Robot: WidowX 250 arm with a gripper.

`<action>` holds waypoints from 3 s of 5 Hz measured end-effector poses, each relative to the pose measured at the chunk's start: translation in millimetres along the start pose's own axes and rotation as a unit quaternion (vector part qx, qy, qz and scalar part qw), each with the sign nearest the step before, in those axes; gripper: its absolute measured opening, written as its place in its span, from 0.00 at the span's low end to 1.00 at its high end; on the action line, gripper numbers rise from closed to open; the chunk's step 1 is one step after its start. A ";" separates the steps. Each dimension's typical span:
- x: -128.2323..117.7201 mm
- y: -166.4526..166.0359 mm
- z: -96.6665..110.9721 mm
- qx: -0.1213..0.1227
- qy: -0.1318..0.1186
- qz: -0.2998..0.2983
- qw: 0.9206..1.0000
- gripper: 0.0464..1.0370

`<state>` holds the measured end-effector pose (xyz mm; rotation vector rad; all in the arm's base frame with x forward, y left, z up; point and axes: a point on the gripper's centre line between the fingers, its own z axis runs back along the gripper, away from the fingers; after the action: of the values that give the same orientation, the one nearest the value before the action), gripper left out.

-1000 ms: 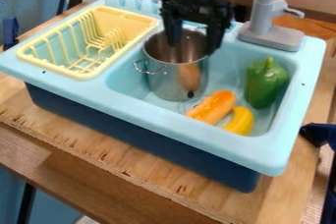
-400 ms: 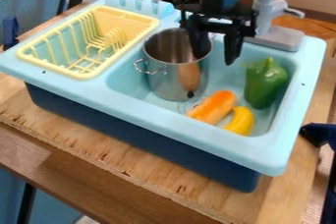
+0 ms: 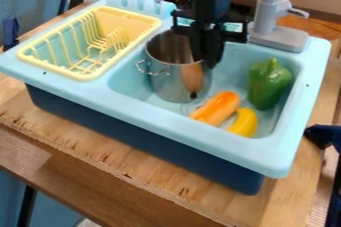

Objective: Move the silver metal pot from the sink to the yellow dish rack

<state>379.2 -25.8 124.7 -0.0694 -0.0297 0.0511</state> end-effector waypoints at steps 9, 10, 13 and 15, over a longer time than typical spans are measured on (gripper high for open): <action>-71.8 116.4 117.3 0.067 -0.051 0.108 0.991 0.00; -58.4 133.5 91.0 0.089 -0.052 0.126 0.987 0.00; -36.8 129.0 24.3 0.064 0.001 0.132 0.989 0.02; -53.6 119.3 91.1 0.036 -0.079 0.150 0.985 0.42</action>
<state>316.8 96.6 205.6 0.0023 -0.1769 0.3581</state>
